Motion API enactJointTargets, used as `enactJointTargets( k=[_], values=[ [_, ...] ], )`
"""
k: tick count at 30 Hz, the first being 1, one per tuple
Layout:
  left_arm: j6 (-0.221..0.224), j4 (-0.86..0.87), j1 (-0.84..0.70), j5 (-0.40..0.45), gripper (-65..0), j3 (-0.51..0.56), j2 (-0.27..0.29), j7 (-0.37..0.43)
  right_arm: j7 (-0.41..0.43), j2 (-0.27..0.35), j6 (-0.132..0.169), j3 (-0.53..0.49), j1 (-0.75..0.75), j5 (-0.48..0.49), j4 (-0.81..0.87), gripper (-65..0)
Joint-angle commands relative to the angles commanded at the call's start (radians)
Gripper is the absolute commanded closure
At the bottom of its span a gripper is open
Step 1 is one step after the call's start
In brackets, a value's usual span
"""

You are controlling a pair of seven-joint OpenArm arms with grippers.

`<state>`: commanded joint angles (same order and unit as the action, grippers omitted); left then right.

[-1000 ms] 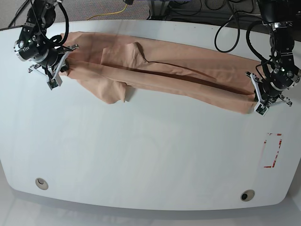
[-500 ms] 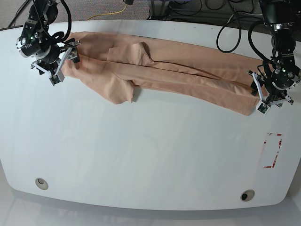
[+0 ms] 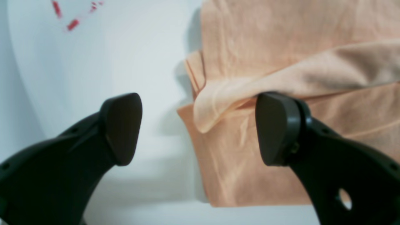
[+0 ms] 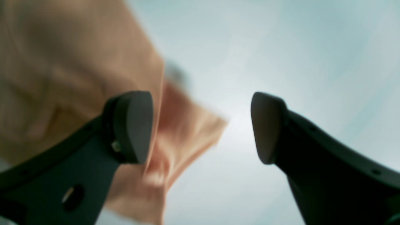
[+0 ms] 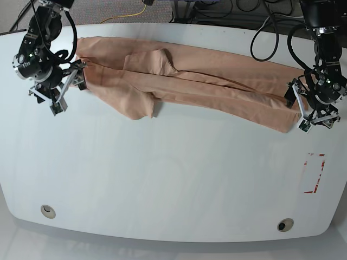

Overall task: Layout the t-shirt on the table in an organized manner, then fold the t-shirt properly
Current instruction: 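Open the right gripper and move it toward the shirt's middle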

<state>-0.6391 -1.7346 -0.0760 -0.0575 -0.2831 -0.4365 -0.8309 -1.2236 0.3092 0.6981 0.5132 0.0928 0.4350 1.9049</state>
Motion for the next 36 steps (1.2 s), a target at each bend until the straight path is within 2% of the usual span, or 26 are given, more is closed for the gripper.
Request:
enactJointTargets(
  k=[7, 12, 15, 19, 26, 36],
  values=[
    [0.000, -0.028, 0.034, -0.002, -54.2, -0.003, 0.000, 0.000, -0.005, -0.026, 0.000, -0.005, -0.146, 0.002, -0.155, -47.4],
    [0.000, -0.028, 0.035, -0.002, -54.2, -0.028, 0.000, 0.000, -0.002, -0.049, 0.000, -0.087, -0.210, 0.002, -0.235, -47.4],
    [0.000, -0.028, 0.035, -0.002, -54.2, -0.041, 0.000, 0.000, 0.000, -0.061, 0.000, -0.127, -0.219, 0.002, -0.236, -47.4],
    [0.000, -0.028, 0.035, -0.002, -54.2, -0.046, 0.000, 0.002, -0.002, -0.114, 0.000, -0.183, -0.233, 0.002, -0.236, -47.4],
    [0.000, -0.026, 0.035, -0.002, -54.2, -0.048, 0.000, 0.002, 0.011, -0.167, 0.000, -0.242, -0.230, -0.003, -0.276, -46.9],
    [-0.002, -0.028, 0.031, -0.002, -54.2, -0.049, 0.000, 0.002, 0.103, -0.169, 0.000, -0.255, -0.229, -0.003, -0.402, -46.8]
  ],
)
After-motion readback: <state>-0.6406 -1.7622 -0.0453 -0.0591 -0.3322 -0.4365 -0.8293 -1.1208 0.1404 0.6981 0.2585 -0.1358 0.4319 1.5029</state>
